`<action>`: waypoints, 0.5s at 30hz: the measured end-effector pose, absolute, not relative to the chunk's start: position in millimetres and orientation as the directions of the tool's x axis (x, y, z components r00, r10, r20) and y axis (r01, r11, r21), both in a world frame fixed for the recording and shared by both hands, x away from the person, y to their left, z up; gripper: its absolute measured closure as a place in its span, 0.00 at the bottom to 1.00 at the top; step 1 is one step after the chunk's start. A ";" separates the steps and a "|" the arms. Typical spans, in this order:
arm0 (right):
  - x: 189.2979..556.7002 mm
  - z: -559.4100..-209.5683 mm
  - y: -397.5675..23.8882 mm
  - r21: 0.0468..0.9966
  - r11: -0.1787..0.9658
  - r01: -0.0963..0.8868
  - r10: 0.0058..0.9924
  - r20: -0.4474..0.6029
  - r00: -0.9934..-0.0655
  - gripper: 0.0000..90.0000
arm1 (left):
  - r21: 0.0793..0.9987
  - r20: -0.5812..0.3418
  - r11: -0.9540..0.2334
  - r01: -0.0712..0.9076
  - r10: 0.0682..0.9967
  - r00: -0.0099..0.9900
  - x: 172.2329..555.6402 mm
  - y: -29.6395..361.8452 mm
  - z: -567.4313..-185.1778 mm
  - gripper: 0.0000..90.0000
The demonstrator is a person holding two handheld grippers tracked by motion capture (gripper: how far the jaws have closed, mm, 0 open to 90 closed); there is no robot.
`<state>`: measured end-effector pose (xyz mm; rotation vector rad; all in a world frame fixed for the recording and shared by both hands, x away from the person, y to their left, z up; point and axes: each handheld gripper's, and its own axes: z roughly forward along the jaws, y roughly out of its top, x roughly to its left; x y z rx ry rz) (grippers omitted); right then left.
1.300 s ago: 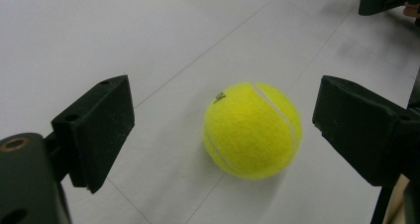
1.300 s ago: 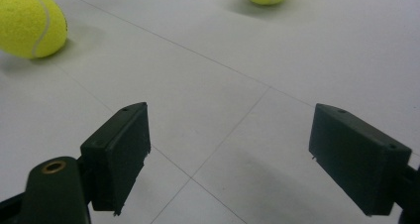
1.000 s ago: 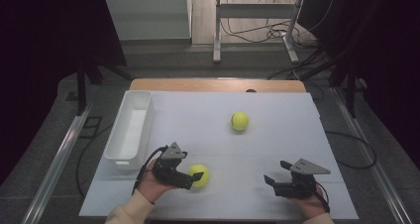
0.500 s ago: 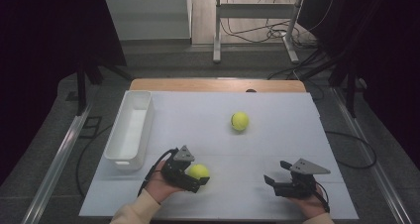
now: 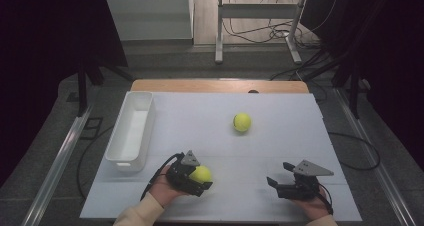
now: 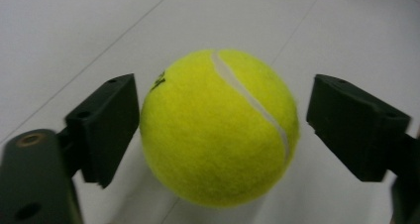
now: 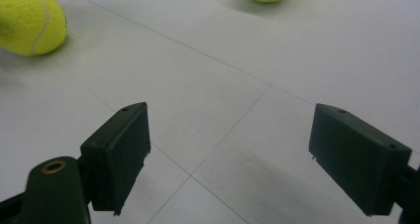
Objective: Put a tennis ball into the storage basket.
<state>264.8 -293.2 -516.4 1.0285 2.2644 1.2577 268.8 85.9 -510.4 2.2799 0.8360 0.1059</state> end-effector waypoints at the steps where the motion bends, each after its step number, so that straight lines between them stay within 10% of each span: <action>1: 264.9 -516.5 -293.1 0.839 0.342 0.424 0.738 0.040 -0.674 0.19 | 0.643 -0.145 -0.548 0.534 0.598 0.788 268.2 86.7 -509.7 0.24; 15: 264.6 -515.9 -293.5 0.840 0.344 0.420 0.738 0.035 -0.674 0.19 | 0.654 -0.143 -0.546 0.524 0.591 0.794 267.2 91.8 -506.4 0.30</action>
